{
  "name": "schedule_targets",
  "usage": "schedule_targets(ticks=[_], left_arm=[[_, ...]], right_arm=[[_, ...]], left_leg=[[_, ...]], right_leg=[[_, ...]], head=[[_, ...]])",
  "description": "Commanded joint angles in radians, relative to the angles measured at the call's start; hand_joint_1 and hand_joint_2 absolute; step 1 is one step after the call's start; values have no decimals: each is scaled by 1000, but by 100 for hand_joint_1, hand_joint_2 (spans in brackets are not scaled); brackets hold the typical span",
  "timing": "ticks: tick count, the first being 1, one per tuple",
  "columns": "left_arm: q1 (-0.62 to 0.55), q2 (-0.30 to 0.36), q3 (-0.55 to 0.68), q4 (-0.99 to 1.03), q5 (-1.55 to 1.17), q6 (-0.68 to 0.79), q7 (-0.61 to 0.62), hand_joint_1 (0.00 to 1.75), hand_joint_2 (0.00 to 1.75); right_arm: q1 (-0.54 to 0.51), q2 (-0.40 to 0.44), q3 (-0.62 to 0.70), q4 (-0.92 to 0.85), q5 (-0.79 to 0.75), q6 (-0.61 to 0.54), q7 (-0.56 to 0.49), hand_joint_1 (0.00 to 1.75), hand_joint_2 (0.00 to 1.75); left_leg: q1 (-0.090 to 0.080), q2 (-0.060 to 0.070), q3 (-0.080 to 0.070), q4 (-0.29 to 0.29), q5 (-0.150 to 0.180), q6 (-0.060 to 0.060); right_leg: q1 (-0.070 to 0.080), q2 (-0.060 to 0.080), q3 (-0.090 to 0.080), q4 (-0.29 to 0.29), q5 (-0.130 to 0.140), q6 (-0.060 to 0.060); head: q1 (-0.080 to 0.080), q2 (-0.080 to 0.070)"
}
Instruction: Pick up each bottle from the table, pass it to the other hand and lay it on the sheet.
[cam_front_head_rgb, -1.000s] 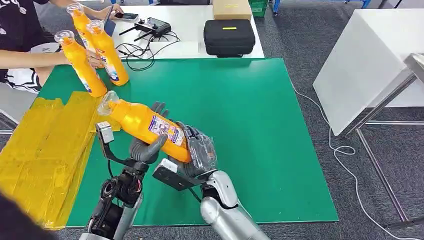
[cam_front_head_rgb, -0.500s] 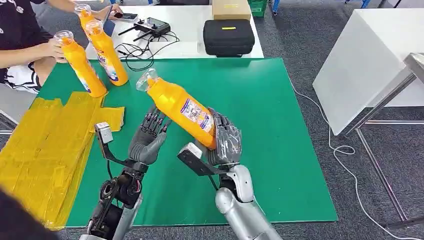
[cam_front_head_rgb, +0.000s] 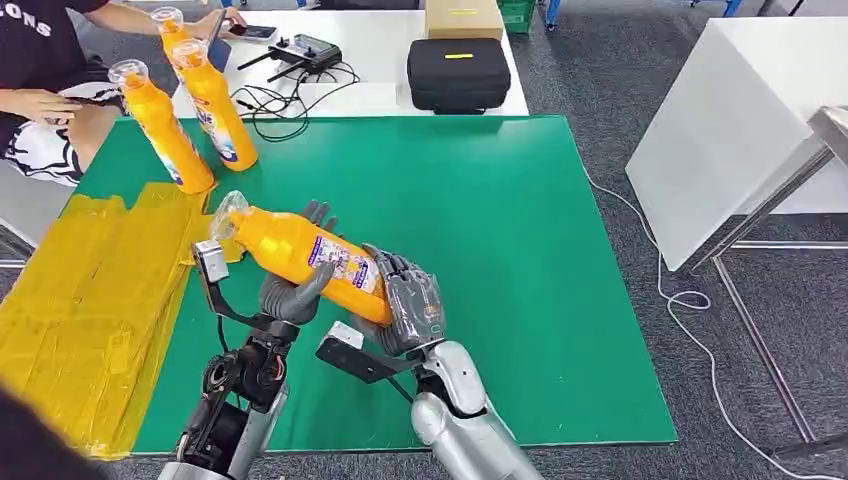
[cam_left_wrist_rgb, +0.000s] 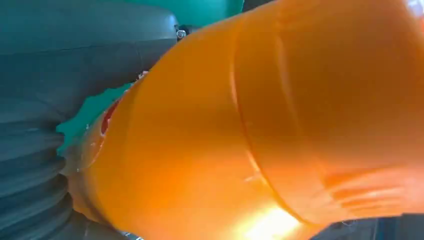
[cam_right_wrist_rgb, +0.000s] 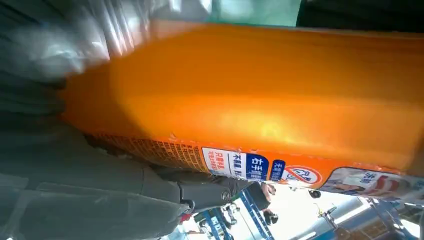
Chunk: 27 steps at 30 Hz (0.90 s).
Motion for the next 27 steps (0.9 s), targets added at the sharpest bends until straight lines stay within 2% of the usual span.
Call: schedule_targets(ticks=[1,4,5,6,20,26,27], left_arm=[[-44,14,-10,58,9,1,4,0,175],[-45,11,-3,63,8,24,-4,3,175],[-40,6,10,56,18,37,-18,106,175],[-34,3,16,48,24,56,-23,175,175],[-18,-2,47,14,63,102,-42,175,175],[-17,2,27,-51,-5,149,-81,175,175],[-18,3,30,-66,-19,162,-85,175,175]], right_arm=[[-38,-12,89,68,20,30,-9,175,175],[-29,-10,107,68,12,50,-20,175,175],[-24,-11,112,66,9,48,-15,175,175],[-19,-15,118,63,2,45,-11,175,175],[-5,-35,118,58,-31,29,-5,175,175],[13,-59,71,30,-71,-7,6,171,175],[20,-62,45,18,-107,-12,-11,86,175]], left_leg=[[0,0,4,-1,-1,0],[0,0,5,-2,-2,0],[0,0,4,-1,-1,0],[0,0,2,-1,-1,0],[1,-1,4,-1,-1,0],[1,-1,3,-1,-1,0],[1,-2,5,-2,-1,0]], right_leg=[[0,-1,4,-1,-2,0],[0,-2,5,-1,-2,0],[0,-1,3,-1,-1,0],[0,-1,2,-1,-1,0],[0,-3,4,-1,-2,0],[1,-3,3,-1,-1,0],[1,-5,6,-2,-2,0]], head=[[0,0],[0,0],[0,0],[0,0],[0,0],[0,0],[0,0]])
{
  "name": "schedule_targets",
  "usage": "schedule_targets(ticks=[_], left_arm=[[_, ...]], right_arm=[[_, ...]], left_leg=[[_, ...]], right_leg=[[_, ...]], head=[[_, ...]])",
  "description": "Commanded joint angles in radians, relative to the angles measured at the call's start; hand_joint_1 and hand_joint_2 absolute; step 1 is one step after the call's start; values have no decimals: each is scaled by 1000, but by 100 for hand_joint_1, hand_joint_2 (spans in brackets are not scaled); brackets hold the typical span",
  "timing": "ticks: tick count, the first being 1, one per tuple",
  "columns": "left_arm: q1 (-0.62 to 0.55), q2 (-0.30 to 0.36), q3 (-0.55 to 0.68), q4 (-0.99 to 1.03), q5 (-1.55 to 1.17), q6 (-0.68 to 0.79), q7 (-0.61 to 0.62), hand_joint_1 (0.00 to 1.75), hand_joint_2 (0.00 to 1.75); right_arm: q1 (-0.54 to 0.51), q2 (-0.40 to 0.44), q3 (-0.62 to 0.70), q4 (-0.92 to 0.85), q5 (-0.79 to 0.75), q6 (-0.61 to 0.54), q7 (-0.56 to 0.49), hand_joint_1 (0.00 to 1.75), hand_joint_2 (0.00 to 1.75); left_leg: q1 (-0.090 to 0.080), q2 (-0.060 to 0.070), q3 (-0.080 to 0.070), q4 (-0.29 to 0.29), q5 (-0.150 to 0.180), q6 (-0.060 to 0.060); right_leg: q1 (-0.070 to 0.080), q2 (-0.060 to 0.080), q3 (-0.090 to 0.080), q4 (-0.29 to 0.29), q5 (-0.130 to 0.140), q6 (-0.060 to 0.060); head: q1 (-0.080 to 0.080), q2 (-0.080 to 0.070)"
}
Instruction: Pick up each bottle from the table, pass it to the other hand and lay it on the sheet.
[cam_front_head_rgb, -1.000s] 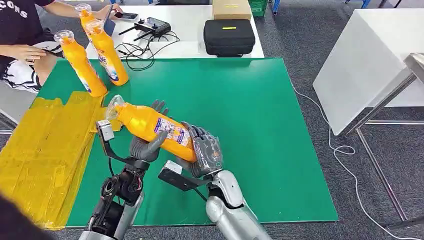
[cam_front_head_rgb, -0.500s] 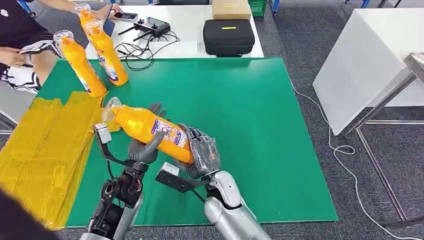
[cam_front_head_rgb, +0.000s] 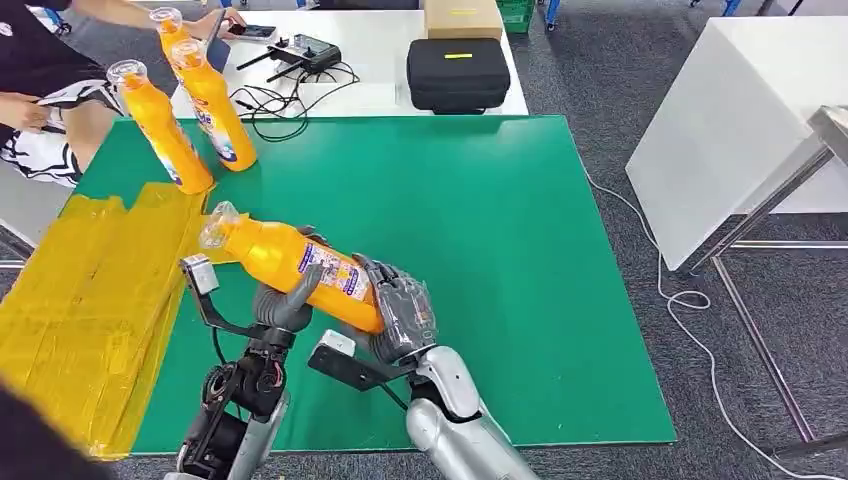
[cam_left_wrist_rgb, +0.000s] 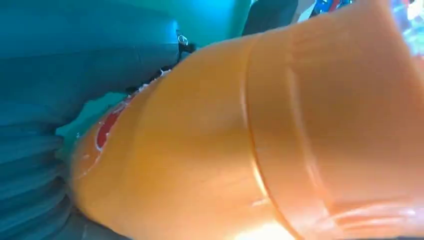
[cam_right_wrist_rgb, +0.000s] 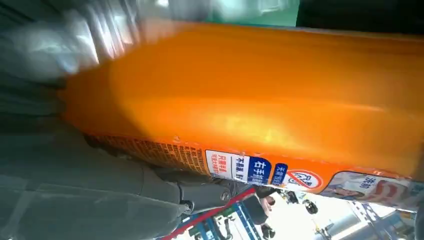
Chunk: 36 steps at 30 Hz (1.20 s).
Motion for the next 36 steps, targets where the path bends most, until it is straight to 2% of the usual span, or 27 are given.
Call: schedule_targets(ticks=[1,2,3,4,6,9,11,12,13,14,15,16,18,19,20,22,23,25,27,28,36], left_arm=[[-54,5,21,-68,-73,71,-32,175,175],[-49,15,11,-97,-108,82,-38,175,175],[-44,21,8,-121,-141,107,-43,175,175],[-38,26,10,-144,-172,133,-49,175,175],[-26,51,7,-211,-355,317,-89,175,175],[-26,75,7,-243,-600,509,-64,175,175],[-37,125,-1,-217,-682,473,-49,175,175],[-47,142,-6,-194,-772,534,-41,175,175],[-74,161,-15,-142,-945,645,-7,175,175],[-112,195,-32,-65,-1199,770,88,175,175],[-131,216,-44,-28,-1315,822,126,175,175],[-157,226,-26,30,-1386,846,130,175,175],[-205,277,-25,171,-1607,912,238,175,175],[-219,294,-14,225,-1660,937,251,175,175],[-224,300,12,243,-1658,945,219,175,175],[-245,330,25,322,-1750,924,278,175,175],[-254,348,66,358,-1704,903,225,175,175],[-267,389,93,411,-1701,910,193,175,175],[-275,424,64,449,-1799,923,293,175,175],[-274,444,71,465,-1810,920,295,175,175],[-276,442,77,472,-1812,926,288,175,175]], right_arm=[[26,-62,-32,-19,-108,-14,-49,0,175],[41,-62,-98,-58,-223,37,-103,0,175],[52,-66,-139,-93,-301,72,-131,0,0],[63,-75,-167,-130,-364,114,-155,0,0],[107,-89,-259,-251,-541,174,-189,0,0],[157,-114,-288,-370,-636,200,-197,0,0],[188,-136,-305,-451,-731,221,-235,0,0],[199,-145,-308,-479,-747,216,-241,0,0],[223,-151,-309,-538,-765,208,-246,0,175],[245,-158,-307,-595,-775,206,-241,0,175],[251,-160,-303,-615,-777,207,-234,0,175],[255,-163,-295,-638,-776,204,-227,0,175],[241,-165,-273,-629,-766,203,-220,0,175],[232,-165,-264,-613,-765,204,-220,0,175],[223,-164,-261,-598,-766,198,-223,0,175],[206,-171,-246,-569,-768,208,-229,0,175],[196,-176,-244,-554,-775,210,-238,0,175],[190,-188,-247,-549,-802,226,-249,0,175],[191,-196,-250,-556,-823,235,-259,0,175],[194,-203,-253,-565,-830,234,-266,0,175],[198,-206,-251,-576,-832,236,-266,0,175]], left_leg=[[0,-3,4,-1,-1,0],[1,-3,3,-1,-1,0],[1,-4,5,-1,-1,0],[0,-4,3,-1,-1,0],[0,-2,0,-1,0,0],[0,-2,0,0,0,0],[0,-2,1,-1,-1,0],[0,-3,5,-2,-2,0],[0,-2,4,-2,-1,0],[-1,-3,3,-2,-1,0],[0,-4,5,-2,-1,0],[0,-5,4,-1,-1,0],[0,-1,2,-1,0,0],[0,-1,5,-2,-1,0],[0,0,5,-2,-1,0],[0,1,6,-2,-1,0],[0,2,5,-2,0,0],[1,5,7,-2,-1,-1],[1,4,4,-1,0,-1],[1,4,6,-2,-1,-1],[1,0,2,0,0,-1]], right_leg=[[1,-5,5,-1,-2,0],[1,-4,4,-1,-1,0],[1,-6,7,-1,-3,1],[1,-5,4,-1,-2,1],[0,-3,1,0,0,0],[0,-2,1,-1,-1,0],[0,-2,2,0,-1,0],[0,-4,6,-1,-3,0],[0,-2,4,-1,-2,0],[0,-3,4,-1,-2,0],[0,-5,6,-1,-2,0],[0,-5,5,0,-2,0],[0,-1,2,0,-1,0],[0,-2,4,0,-1,0],[0,0,4,-1,-1,0],[0,0,5,-1,-1,0],[0,1,3,-1,0,0],[1,3,4,-1,0,0],[1,2,2,0,0,0],[1,2,4,0,-1,0],[1,0,1,1,-1,0]], head=[[0,0],[0,0],[0,0],[0,0],[0,0],[0,0],[0,0],[0,0],[0,0],[0,0],[0,0],[0,0],[0,0],[0,0],[0,0],[0,0],[0,0],[0,0],[1,0],[0,0],[0,0]])
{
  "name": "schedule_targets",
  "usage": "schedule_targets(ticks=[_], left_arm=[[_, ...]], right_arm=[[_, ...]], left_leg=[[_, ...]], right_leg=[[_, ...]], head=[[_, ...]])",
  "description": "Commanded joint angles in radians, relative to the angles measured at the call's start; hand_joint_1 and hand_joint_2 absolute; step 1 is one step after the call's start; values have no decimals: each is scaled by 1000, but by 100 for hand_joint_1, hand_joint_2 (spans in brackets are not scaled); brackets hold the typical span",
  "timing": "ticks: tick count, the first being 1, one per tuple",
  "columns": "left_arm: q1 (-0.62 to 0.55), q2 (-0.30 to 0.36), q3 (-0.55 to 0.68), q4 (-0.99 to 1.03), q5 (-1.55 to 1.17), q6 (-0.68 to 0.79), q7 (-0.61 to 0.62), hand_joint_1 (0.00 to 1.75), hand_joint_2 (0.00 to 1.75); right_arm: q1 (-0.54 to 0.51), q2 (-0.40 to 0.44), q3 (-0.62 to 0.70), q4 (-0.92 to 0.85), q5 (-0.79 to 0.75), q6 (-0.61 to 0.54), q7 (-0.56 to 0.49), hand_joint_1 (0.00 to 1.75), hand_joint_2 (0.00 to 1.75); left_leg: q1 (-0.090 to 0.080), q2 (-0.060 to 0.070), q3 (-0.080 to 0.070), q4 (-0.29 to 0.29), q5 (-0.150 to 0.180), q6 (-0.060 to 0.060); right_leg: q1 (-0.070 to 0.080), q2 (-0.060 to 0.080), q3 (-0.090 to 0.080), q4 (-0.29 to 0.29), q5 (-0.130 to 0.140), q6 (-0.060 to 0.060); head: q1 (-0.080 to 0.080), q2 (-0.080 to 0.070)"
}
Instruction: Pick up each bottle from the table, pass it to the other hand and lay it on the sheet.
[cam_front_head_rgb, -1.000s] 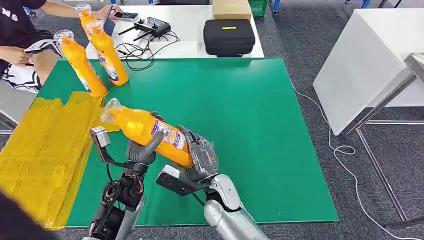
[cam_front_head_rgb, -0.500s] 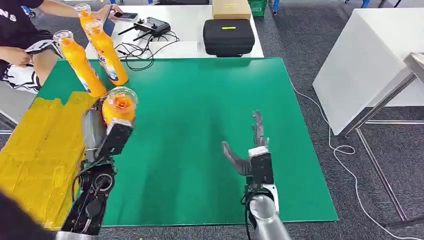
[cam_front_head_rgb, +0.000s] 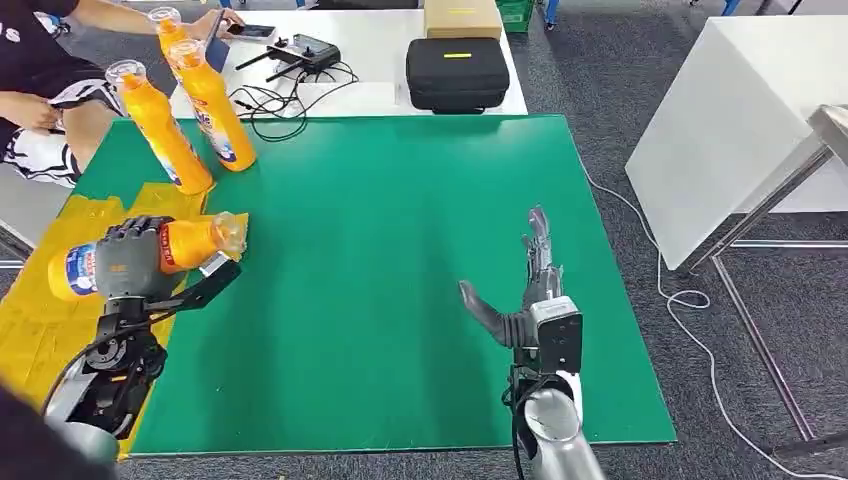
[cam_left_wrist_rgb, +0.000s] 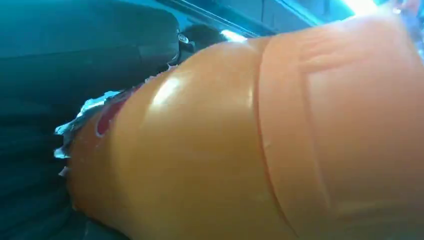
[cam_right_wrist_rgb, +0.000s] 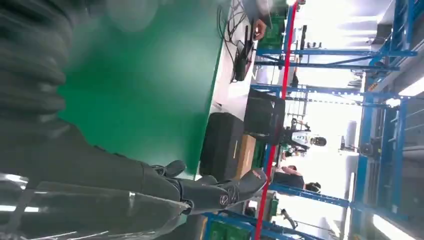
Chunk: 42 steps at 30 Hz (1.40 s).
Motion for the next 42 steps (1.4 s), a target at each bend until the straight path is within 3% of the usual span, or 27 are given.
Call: schedule_targets(ticks=[1,5,12,17,18,19,26,27,33,35,37,39,40,41,42], left_arm=[[-77,25,16,152,-14,-1,5,175,175],[-77,25,16,152,-14,-1,5,175,175],[-87,106,-71,248,-188,-220,153,175,175],[-50,65,-16,246,-131,-206,64,175,175],[-45,49,-15,243,-128,-201,50,23,175],[-53,31,-8,251,-123,-232,56,0,175],[-76,-25,45,226,-98,-269,45,0,175],[-74,-27,50,222,-98,-267,41,0,0],[-64,-71,134,192,-22,-192,-86,0,0],[-69,-112,195,163,84,-181,-218,0,0],[-65,-174,282,61,333,-238,-470,0,0],[-26,-201,238,-84,444,-308,-500,0,0],[25,-231,222,-234,615,-388,-631,0,175],[102,-232,141,-420,776,-511,-631,0,175],[145,-230,101,-506,795,-514,-594,0,175]], right_arm=[[-33,-34,9,1,-7,3,1,0,175],[-33,-34,9,1,-7,3,1,0,175],[-19,-50,-13,-34,-17,16,8,0,175],[-19,-51,-14,-9,-9,22,11,0,175],[-24,-50,-12,-6,-1,21,13,0,175],[-31,-48,-10,-2,7,21,17,0,175],[-45,-43,-12,-5,19,32,49,0,175],[-43,-45,-11,-6,19,35,49,0,175],[-13,-51,-10,-36,19,38,55,0,175],[-5,-49,-15,-46,-5,52,60,0,175],[12,-53,-16,-70,-11,52,51,0,175],[22,-54,-16,-89,1,37,41,0,175],[29,-52,-19,-104,37,-19,8,0,175],[34,-50,-19,-113,63,-64,-20,0,175],[36,-51,-16,-119,64,-64,-20,0,175]], left_leg=[[0,-2,5,-1,-2,1],[0,-1,3,0,-1,0],[0,1,2,-1,-1,0],[0,-1,5,-1,-2,1],[0,-1,3,-1,-1,1],[0,-2,5,-2,-2,1],[-1,-4,3,-1,-1,1],[-2,-3,1,-1,0,0],[-1,-3,2,-1,-1,0],[-2,-5,3,-1,0,1],[-1,-7,3,0,-1,1],[-1,-6,0,0,0,1],[-1,-9,2,0,-1,1],[-1,-7,1,0,-1,1],[-2,-5,0,0,-1,1]], right_leg=[[1,-4,6,-1,-2,1],[0,-3,4,-1,-1,1],[0,-1,2,-1,-1,0],[0,-2,5,-2,-2,1],[0,-2,3,-1,-1,1],[0,-3,6,-2,-2,1],[0,-6,5,-1,-2,1],[-1,-4,2,-1,-1,0],[0,-5,3,-1,-2,1],[-1,-7,4,-1,-2,1],[-1,-8,5,-1,-3,1],[-1,-8,1,-1,-1,1],[0,-11,5,-1,-3,1],[0,-8,3,-1,-2,1],[-1,-6,2,-1,-2,1]], head=[[0,0],[0,0],[0,0],[0,0],[0,0],[0,0],[0,0],[0,0],[0,0],[0,0],[0,0],[0,0],[0,0],[0,0],[0,0]])
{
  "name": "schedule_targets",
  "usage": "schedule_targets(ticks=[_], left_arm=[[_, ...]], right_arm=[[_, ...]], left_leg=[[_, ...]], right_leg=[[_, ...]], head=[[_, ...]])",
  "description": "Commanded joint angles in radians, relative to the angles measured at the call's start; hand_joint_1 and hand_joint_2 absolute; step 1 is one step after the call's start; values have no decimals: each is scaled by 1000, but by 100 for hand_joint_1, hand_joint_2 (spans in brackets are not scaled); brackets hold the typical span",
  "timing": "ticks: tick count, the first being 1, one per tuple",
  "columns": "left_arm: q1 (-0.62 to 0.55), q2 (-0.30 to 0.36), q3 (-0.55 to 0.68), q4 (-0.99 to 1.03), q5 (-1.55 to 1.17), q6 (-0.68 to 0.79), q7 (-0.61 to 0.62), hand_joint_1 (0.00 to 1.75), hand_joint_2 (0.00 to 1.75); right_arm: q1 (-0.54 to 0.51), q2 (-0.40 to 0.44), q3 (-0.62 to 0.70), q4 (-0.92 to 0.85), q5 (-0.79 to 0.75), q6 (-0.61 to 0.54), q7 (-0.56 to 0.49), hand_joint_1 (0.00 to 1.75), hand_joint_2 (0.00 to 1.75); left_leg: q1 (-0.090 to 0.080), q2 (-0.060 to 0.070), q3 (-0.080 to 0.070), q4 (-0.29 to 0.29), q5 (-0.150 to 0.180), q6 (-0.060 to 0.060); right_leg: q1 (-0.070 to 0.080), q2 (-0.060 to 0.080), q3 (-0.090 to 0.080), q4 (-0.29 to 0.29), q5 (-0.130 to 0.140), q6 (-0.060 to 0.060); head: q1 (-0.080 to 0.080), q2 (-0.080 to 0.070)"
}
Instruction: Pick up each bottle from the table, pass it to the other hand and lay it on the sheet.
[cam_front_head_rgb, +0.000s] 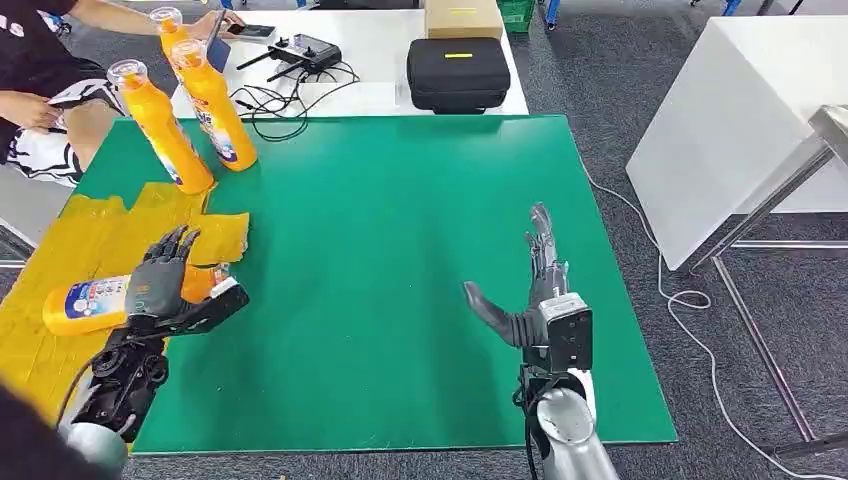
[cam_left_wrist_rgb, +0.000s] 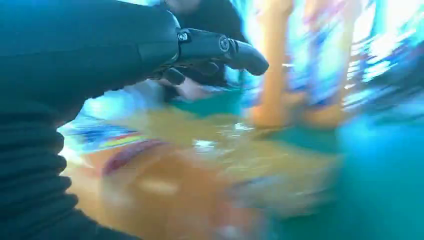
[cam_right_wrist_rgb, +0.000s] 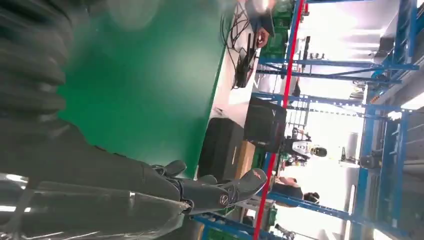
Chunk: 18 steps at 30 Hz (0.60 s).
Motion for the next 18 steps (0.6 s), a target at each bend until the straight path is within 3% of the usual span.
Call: schedule_targets(ticks=[1,6,9,10,12,14,18], left_arm=[[227,-151,-111,-770,661,-372,-221,0,175],[249,-164,-158,-813,705,-380,-214,0,175],[260,-201,-207,-824,846,-550,-205,0,175],[275,-220,-237,-823,859,-581,-187,0,0],[298,-244,-280,-799,920,-645,-119,0,0],[289,-257,-347,-737,912,-600,-13,0,0],[286,-284,-391,-698,961,-618,5,0,0]], right_arm=[[25,-17,-14,-69,52,-117,-91,0,175],[17,-21,-5,-65,36,-115,-102,0,175],[23,-19,14,-81,45,-136,-137,0,175],[43,-12,25,-111,46,-133,-147,0,175],[68,1,54,-155,58,-127,-161,0,175],[76,10,89,-177,63,-126,-158,0,175],[78,22,119,-187,51,-112,-158,0,175]], left_leg=[[0,-3,4,0,-2,1],[-1,-1,1,0,-2,1],[-1,-1,1,0,-2,2],[-1,-1,4,0,-3,2],[-2,-1,2,-1,-3,2],[-2,-3,6,-2,-3,3],[-1,-3,10,-3,-5,3]], right_leg=[[0,-5,5,-1,-3,1],[-1,-2,1,-1,-1,1],[-1,-2,2,-1,-1,1],[-1,-3,5,-1,-2,1],[-2,-3,3,-1,-2,1],[-2,-6,7,-1,-3,1],[-2,-6,11,-2,-4,2]], head=[[0,0],[-1,0],[0,0],[-1,0],[-1,0],[-1,0],[-1,0]])
